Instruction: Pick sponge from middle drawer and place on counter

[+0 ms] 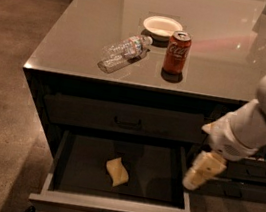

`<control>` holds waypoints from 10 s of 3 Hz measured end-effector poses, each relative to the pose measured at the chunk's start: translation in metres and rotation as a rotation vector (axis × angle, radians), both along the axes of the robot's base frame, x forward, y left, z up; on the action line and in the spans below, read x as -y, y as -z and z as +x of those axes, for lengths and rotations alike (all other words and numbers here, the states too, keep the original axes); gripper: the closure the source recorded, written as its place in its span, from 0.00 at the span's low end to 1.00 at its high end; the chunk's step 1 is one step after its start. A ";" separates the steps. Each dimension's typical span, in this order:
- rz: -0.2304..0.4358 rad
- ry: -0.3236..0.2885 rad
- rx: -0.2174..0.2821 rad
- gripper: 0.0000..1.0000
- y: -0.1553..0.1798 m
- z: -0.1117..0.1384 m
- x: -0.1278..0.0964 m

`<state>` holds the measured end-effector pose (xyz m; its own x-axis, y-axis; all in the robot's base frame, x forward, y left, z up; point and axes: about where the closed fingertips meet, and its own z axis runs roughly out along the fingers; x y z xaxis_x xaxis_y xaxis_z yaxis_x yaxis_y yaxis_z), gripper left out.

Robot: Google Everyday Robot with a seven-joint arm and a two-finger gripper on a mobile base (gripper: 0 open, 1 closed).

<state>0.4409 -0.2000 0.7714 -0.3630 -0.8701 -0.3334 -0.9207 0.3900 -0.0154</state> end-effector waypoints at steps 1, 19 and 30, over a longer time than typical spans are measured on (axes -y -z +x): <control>0.126 0.088 -0.077 0.00 0.065 0.009 -0.026; 0.531 0.225 0.191 1.00 0.387 0.165 -0.143; 0.417 0.051 0.392 1.00 -0.095 0.099 -0.018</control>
Offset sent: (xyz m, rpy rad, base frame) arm 0.0652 0.0880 -0.1839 0.4159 -0.2547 -0.3654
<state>0.5399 -0.1816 0.8665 -0.1810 -0.6209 -0.7627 -0.8570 0.4800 -0.1874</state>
